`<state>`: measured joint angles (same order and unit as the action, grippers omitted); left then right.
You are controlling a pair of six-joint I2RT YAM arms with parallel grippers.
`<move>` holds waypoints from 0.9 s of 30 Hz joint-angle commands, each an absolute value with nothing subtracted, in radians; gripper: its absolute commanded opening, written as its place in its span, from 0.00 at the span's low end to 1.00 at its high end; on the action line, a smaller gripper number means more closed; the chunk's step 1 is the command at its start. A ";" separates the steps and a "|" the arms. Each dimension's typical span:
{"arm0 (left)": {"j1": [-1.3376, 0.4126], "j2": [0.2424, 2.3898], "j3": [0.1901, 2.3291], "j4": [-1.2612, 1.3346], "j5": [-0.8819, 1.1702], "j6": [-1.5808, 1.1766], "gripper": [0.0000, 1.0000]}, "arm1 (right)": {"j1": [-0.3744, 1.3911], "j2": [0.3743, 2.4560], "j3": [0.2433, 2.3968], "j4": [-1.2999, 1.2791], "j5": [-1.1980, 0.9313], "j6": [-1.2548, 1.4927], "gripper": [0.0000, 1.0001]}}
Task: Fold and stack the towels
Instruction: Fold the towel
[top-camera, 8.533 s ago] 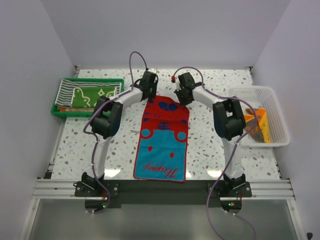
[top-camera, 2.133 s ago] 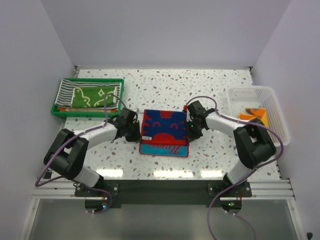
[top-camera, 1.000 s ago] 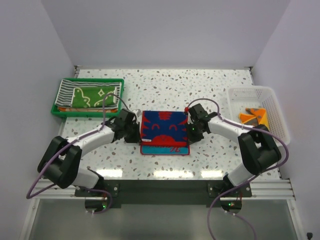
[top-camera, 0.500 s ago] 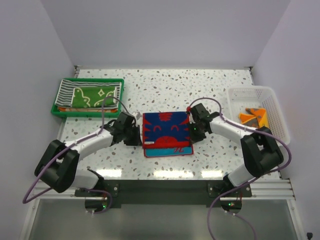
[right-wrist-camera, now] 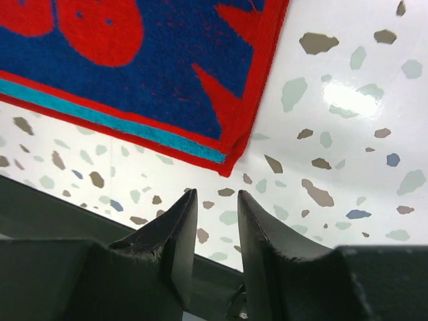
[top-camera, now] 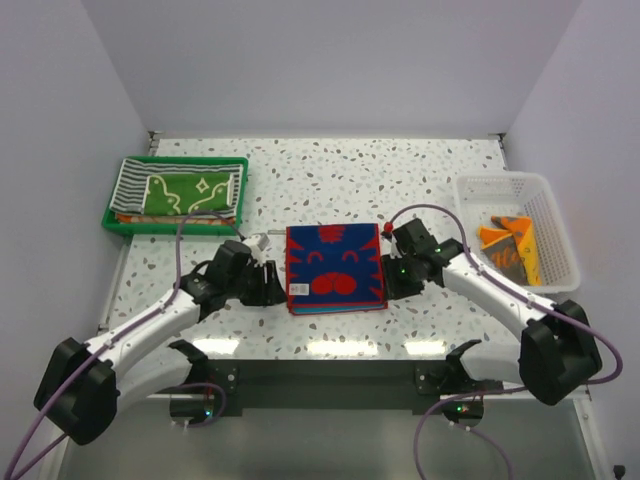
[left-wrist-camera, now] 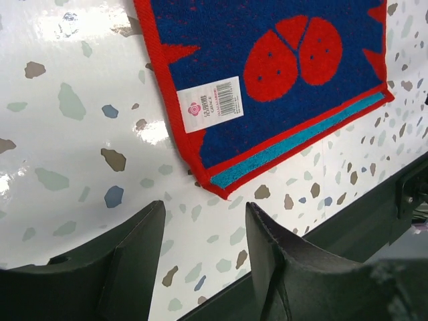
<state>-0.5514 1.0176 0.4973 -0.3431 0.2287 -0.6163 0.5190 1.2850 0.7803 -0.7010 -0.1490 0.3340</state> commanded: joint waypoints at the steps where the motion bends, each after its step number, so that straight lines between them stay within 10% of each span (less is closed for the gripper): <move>1: -0.555 1.009 0.509 -0.342 0.232 -0.675 0.57 | 0.523 1.210 0.807 -0.707 -0.135 0.360 0.35; 27: -0.796 1.331 0.603 -0.347 0.003 -0.848 0.43 | 0.546 1.388 0.778 -0.529 -0.051 0.391 0.38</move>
